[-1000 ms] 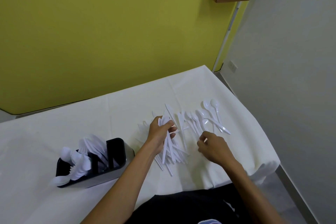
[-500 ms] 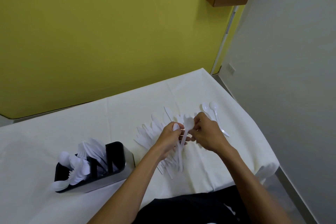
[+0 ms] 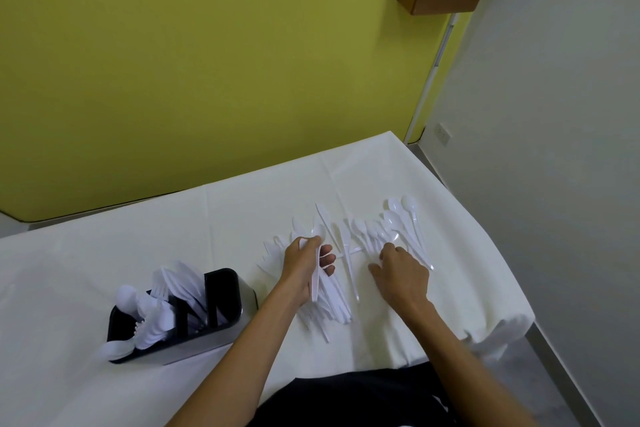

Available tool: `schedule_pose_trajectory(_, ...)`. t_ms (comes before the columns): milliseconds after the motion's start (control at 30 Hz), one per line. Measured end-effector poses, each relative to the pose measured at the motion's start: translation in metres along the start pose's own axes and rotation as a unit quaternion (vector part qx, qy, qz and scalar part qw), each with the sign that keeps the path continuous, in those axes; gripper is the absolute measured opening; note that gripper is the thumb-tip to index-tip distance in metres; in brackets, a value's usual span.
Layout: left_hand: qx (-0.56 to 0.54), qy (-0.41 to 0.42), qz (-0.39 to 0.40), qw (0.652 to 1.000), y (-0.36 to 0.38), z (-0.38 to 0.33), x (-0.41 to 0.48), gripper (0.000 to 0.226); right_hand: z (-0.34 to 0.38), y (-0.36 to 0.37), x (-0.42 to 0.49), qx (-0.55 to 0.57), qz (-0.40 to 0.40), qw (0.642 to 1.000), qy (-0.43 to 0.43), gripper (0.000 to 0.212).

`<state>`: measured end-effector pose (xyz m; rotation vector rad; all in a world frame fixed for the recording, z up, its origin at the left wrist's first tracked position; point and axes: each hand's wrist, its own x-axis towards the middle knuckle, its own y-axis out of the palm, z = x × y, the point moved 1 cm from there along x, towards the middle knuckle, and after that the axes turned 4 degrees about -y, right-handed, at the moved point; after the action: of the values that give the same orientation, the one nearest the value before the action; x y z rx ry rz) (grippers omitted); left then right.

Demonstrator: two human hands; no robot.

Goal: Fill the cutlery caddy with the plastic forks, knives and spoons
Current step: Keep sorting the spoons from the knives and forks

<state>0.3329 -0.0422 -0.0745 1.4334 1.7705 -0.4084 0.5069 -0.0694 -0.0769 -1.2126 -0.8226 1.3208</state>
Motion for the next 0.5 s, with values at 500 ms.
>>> schedule_pose_trajectory(500, 0.068, 0.023, 0.023, 0.997, 0.013, -0.003, 0.004, 0.051, 0.021, -0.032, -0.028, 0.265, 0.11, 0.952, -0.107, 0.025)
